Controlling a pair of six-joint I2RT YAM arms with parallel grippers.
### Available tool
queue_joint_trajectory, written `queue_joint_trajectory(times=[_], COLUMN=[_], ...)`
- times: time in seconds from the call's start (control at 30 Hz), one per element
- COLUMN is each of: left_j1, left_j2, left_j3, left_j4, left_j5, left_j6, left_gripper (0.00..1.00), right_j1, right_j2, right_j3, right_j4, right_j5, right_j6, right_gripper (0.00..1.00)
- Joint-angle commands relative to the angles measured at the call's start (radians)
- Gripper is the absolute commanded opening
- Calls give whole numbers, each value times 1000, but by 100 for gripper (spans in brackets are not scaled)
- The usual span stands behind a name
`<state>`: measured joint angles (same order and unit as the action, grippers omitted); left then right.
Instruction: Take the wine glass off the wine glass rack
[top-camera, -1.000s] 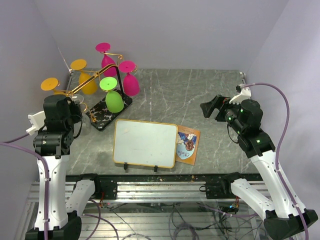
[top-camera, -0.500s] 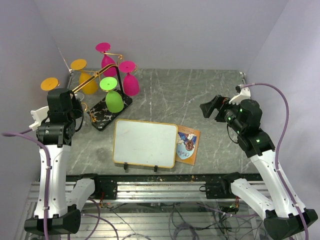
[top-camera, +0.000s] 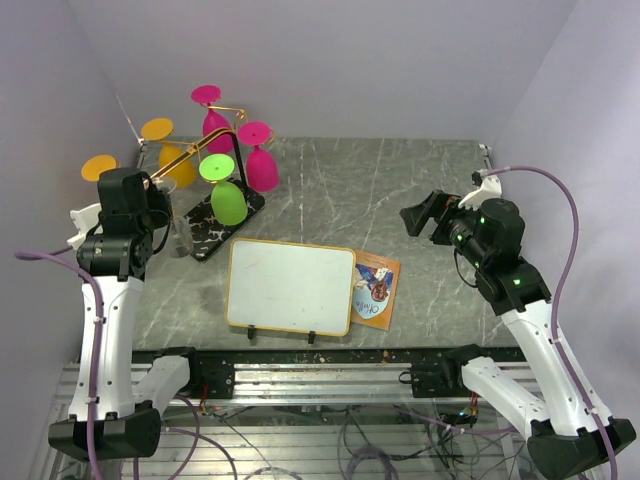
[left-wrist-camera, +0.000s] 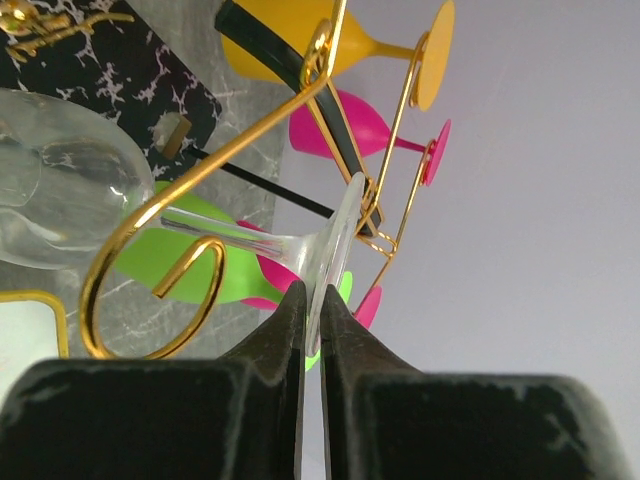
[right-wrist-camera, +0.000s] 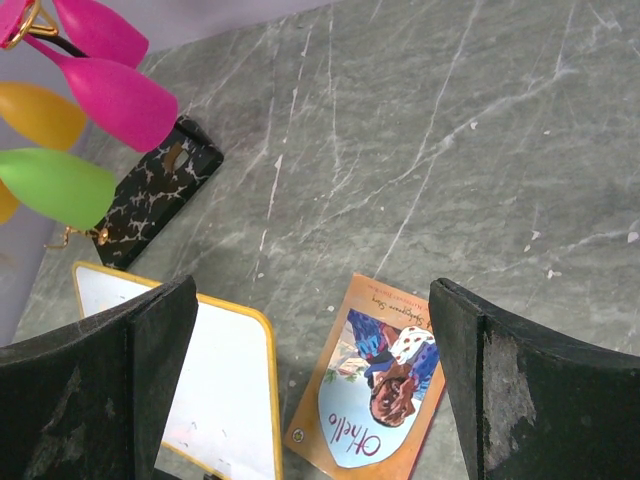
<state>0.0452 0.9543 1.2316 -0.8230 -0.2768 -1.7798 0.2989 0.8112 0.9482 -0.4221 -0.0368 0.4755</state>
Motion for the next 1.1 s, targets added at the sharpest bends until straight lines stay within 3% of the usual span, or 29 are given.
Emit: queue_joint_trajectory(times=[0.0,0.3,0.8,0.97,1.07], left_j1=[9,9,9,9,9], left_j2=[-6,-71,-163,-225,-258], left_j3=[18,-98,-86,-84,-134], left_j4=[112,264,330,455,681], left_j5=[82,293,693,826,902], left_j6=[24,66,165,220,201], left_gripper=[7,7,7,7,7], right_j1=[5,5,6,5,6], right_j2=[-11,-12,25,49,69], right_j3=[29,10,0,-13,-56], right_j4=[2,24,111,197,348], right_j5=[-1,-29,-147,-317,-492], right_j6=[11,20,69,108,170], right_gripper=[100,99,99,100,100])
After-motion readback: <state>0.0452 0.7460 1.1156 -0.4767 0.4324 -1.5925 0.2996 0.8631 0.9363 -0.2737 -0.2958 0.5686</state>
